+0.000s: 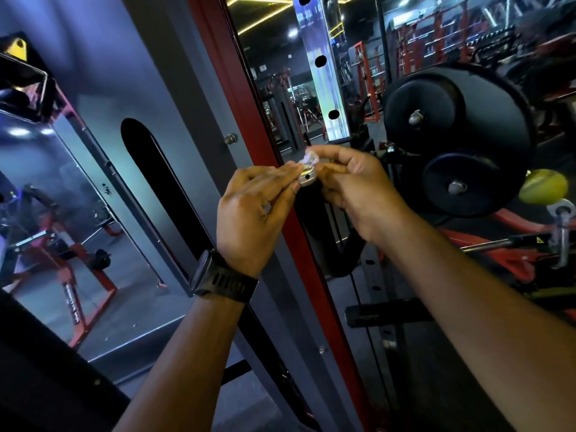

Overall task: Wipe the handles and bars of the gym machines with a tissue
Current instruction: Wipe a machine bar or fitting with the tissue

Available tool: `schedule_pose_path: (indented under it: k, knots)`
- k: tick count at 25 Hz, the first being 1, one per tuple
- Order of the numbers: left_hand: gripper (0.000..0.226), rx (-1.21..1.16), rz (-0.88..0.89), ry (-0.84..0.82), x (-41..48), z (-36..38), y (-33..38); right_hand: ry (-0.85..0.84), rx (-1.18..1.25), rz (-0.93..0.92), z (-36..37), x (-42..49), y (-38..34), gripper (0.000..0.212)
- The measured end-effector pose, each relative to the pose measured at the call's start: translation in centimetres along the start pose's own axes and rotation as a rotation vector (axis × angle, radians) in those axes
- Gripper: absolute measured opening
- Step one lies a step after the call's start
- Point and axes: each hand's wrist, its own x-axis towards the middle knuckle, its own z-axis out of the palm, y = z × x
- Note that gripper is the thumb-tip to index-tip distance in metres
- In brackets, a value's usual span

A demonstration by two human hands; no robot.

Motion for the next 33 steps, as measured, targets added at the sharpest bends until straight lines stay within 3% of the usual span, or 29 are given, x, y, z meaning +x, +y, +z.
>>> schedule_pose_path:
  k: [3,7,10,15,18,21,25,33]
  knots:
    - [0.025,-0.010,-0.004,-0.001,0.0,-0.2,0.0,-0.087,-0.028,0.101,-1.0,-0.5,1.6,0.023]
    - [0.025,-0.023,0.001,0.000,-0.1,-0.1,0.0,-0.011,0.012,-0.020,-1.4,-2.3,3.2,0.019]
    - [0.026,-0.024,0.003,0.004,-0.2,-0.1,-0.1,0.037,0.043,-0.002,-0.9,-3.0,3.4,0.019]
    - [0.026,-0.039,0.009,0.000,-0.2,-0.2,-0.3,0.232,-0.249,-0.446,-0.4,-4.9,5.2,0.015]
    - [0.025,-0.066,0.012,-0.006,0.0,-0.1,-0.5,0.213,-0.700,-0.920,-1.1,-5.2,6.4,0.018]
    - [0.025,-0.075,0.018,-0.022,0.2,-0.4,-0.6,0.189,-1.089,-1.168,-1.4,-4.9,6.9,0.023]
    - [0.026,-0.063,0.037,-0.023,0.3,-0.6,-0.7,0.197,-1.215,-1.301,0.1,-3.7,5.8,0.015]
    - [0.025,0.020,0.079,0.007,0.1,-0.4,-0.9,0.154,-1.292,-1.287,1.9,-3.5,6.2,0.013]
